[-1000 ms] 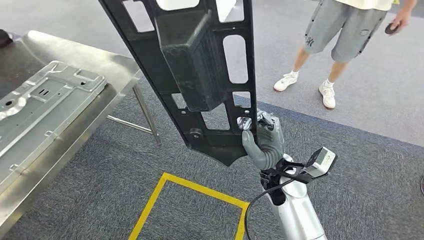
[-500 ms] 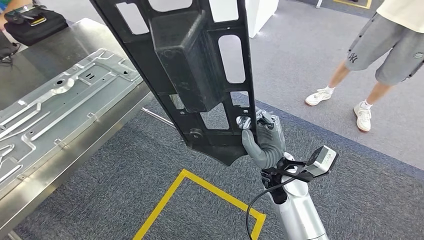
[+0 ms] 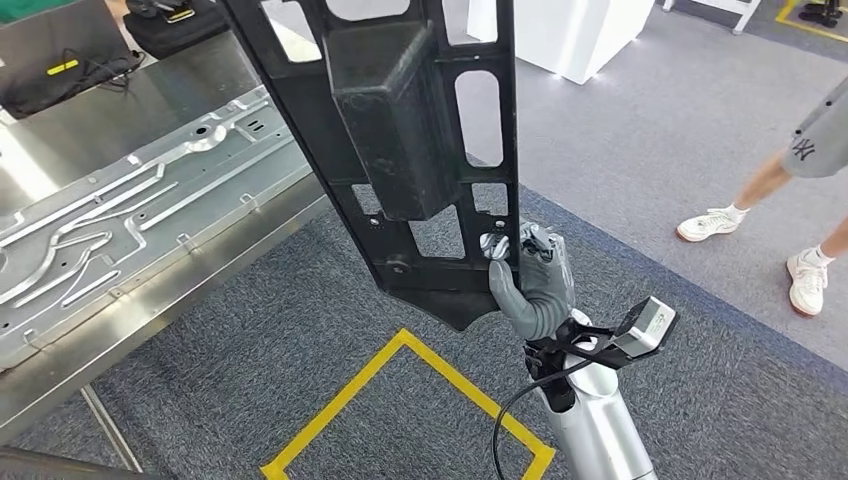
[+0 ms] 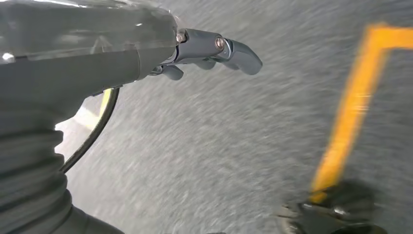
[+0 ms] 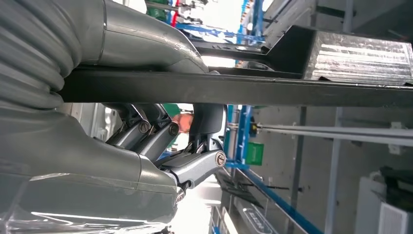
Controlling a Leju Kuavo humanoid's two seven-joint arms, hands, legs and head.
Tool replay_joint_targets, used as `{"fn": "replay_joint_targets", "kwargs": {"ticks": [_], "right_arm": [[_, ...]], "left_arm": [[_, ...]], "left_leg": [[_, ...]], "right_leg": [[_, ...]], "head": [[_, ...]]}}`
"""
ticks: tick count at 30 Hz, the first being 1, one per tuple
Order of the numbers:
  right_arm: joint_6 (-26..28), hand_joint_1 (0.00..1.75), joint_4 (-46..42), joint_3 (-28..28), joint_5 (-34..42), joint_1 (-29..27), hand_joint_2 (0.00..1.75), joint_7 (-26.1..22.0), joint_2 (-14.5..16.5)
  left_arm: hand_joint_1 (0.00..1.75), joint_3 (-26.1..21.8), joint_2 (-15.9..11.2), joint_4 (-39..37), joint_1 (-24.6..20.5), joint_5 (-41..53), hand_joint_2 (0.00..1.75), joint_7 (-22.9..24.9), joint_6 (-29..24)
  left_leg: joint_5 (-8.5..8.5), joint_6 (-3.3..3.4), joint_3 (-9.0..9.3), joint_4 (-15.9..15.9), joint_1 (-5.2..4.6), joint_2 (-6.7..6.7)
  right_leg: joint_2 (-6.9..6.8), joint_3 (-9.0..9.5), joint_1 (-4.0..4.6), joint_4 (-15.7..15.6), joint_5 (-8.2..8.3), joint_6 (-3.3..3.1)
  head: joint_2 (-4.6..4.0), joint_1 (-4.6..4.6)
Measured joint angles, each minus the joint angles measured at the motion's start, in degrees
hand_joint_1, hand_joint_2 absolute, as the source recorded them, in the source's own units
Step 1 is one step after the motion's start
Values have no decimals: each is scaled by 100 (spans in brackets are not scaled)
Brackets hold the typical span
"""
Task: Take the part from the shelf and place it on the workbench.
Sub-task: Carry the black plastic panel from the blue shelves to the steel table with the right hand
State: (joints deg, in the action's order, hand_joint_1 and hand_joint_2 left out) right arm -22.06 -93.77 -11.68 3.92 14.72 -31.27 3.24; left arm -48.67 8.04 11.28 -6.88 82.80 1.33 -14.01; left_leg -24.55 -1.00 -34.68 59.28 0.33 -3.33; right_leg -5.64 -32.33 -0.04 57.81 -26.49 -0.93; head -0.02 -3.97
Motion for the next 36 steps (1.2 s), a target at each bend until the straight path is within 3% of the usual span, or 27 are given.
{"fn": "replay_joint_targets", "kwargs": {"ticks": [1,3,4,6,7,9,10,11,12,14,15,16,18,19,21,23,24,25,26,28,30,31,34,36], "right_arm": [[37,175,-16,-2,-40,-33,175,-15,-2],[94,175,-67,-15,-88,-101,175,-21,-6],[113,175,-100,-23,-95,-135,175,-21,-8],[126,175,-171,-31,-98,-201,175,-21,-16],[127,175,-192,-31,-98,-239,175,-21,-27],[125,175,-205,-31,-98,-330,175,-18,-49],[124,175,-208,-32,-100,-371,175,-15,-57],[123,175,-216,-32,-104,-398,175,-11,-60],[123,175,-232,-32,-109,-412,175,-5,-61],[122,175,-276,-32,-118,-416,175,8,-62],[120,175,-294,-32,-119,-414,175,14,-62],[115,175,-306,-32,-123,-413,175,19,-62],[103,175,-317,-36,-132,-405,175,28,-61],[97,175,-321,-39,-136,-397,175,32,-59],[92,175,-327,-44,-140,-384,175,37,-51],[90,175,-329,-38,-141,-386,175,38,-48],[88,175,-328,-34,-141,-389,175,39,-49],[84,175,-325,-32,-144,-392,175,40,-50],[77,175,-322,-32,-147,-391,175,41,-51],[63,175,-315,-34,-153,-380,175,43,-51],[56,175,-310,-38,-153,-346,175,44,-52],[57,175,-305,-42,-153,-322,175,45,-54],[91,175,-279,-80,-152,-263,175,36,-57],[105,175,-272,-105,-150,-237,175,23,-60]], "left_arm": [[0,-13,-1,0,55,-23,175,94,26],[0,-32,-1,0,147,-37,175,207,65],[0,-44,3,-1,185,-48,175,219,67],[0,-70,15,-2,219,-58,175,142,29],[0,-79,22,-2,219,-49,175,62,-4],[0,-81,35,-2,184,-28,175,-113,-73],[0,-81,39,-2,156,-23,175,-193,-101],[0,-81,45,-2,120,-21,175,-251,-116],[0,-81,51,-2,78,-19,175,-293,-123],[0,-81,77,-2,-6,-18,175,-338,-116],[0,-81,89,-2,-37,-21,175,-346,-109],[0,-81,100,-2,-53,-27,175,-346,-100],[0,-82,110,-2,-28,-46,175,-318,-83],[0,-86,111,-2,3,-55,175,-292,-77],[0,-99,111,-2,68,-70,175,-197,-58],[0,-118,107,-2,107,-87,175,-37,-13],[0,-126,104,-2,122,-99,175,53,11],[0,-131,101,-2,140,-110,175,139,32],[0,-135,99,-2,163,-121,175,214,47],[0,-143,93,-2,204,-134,175,312,62],[0,-158,84,-2,216,-159,175,319,37],[0,-167,81,-2,215,-174,175,285,9],[0,-200,83,-2,224,-211,175,114,-94],[0,-227,90,-2,211,-224,175,-4,-158]], "left_leg": [[6,40,60,-121,-17,-36],[16,112,53,-134,-27,102],[29,143,55,-150,-21,168],[60,202,61,-181,8,292],[68,219,57,-183,16,353],[73,236,51,-177,16,498],[73,237,51,-171,14,582],[73,235,51,-162,13,669],[73,231,52,-152,14,755],[71,208,44,-127,10,910],[72,182,30,-118,9,974],[76,150,12,-115,13,1030],[93,68,-22,-138,24,1134],[84,38,-31,-129,26,1120],[-89,-4,-148,121,2,866],[-470,-33,-478,824,-5,533],[-635,-51,-665,1212,1,461],[-709,-67,-785,1466,8,429],[-675,-78,-794,1509,14,408],[-341,-76,-450,904,20,299],[-78,-15,-34,134,-11,86],[-30,26,68,-65,-26,28],[-8,135,92,-144,-22,135],[23,196,113,-187,11,208]], "right_leg": [[-50,8,17,10,-17,28],[-150,24,22,12,-39,84],[-106,25,8,42,-75,121],[185,-107,-27,373,-303,187],[370,-267,-43,722,-490,211],[516,-658,-49,1492,-793,228],[530,-776,-49,1691,-807,225],[542,-786,-50,1652,-698,214],[575,-686,-52,1389,-497,195],[801,-335,-61,580,-83,151],[910,-211,-63,287,30,133],[985,-149,-57,130,72,118],[934,-137,-45,74,80,79],[867,-121,-52,46,94,49],[720,-80,-74,-19,115,-29],[547,-67,-59,-35,106,-85],[456,-68,-49,-33,98,-94],[366,-68,-42,-30,89,-95],[282,-66,-39,-28,80,-91],[127,-42,-36,-16,52,-68],[-3,-20,-10,11,11,-20],[-58,-12,5,22,-6,7],[-144,15,15,33,-36,94],[96,-48,-13,232,-193,160]], "head": [[0,1],[0,1],[0,1],[0,1],[0,2],[0,2],[0,2],[0,2],[0,2],[0,2],[0,2],[0,2],[0,2],[0,2],[0,-2],[0,-5],[0,-5],[0,-5],[0,-5],[0,-5],[0,-4],[0,-4],[0,-4],[0,-3]]}}
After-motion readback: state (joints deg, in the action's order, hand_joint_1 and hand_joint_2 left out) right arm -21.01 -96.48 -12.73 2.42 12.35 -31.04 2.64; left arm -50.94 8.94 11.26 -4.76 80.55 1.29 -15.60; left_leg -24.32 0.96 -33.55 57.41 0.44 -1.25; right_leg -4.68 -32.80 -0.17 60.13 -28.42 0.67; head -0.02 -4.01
